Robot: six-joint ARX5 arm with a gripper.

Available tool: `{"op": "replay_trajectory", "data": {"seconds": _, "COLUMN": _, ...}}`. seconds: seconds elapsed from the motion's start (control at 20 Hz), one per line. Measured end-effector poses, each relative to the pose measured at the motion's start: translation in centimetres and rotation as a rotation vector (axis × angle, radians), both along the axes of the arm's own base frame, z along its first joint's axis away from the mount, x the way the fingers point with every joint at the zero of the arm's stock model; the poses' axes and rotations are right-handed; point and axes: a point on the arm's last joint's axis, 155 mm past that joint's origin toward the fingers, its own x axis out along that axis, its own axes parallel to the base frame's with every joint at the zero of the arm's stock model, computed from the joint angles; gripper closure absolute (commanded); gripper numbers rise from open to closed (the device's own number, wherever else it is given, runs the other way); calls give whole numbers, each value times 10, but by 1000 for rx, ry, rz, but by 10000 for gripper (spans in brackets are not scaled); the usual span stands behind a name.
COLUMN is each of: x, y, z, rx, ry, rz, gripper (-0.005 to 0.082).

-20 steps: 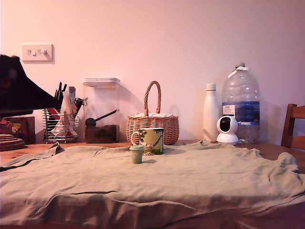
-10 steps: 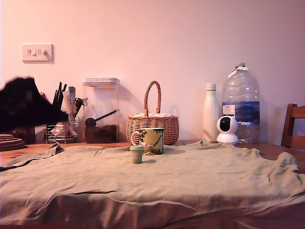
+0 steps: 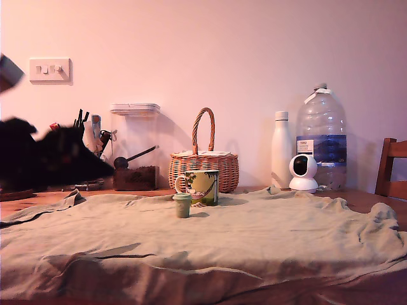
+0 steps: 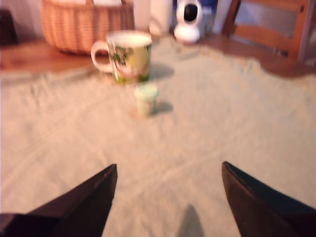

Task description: Pick up the coffee capsules on the table and drop them inside the coffee cup

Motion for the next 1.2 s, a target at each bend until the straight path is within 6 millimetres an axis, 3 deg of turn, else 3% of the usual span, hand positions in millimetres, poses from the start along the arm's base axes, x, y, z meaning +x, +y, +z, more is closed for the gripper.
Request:
{"op": "replay_trajectory", "data": {"seconds": 0.45, "x": 32, "y": -13, "z": -10, "rx": -3, "ry": -21, "rz": -2, "gripper": 153}}
{"op": "replay_trajectory", "data": {"seconds": 1.2, "x": 80, "y": -52, "z": -13, "rx": -12, "ry": -48, "rz": -45, "gripper": 153}}
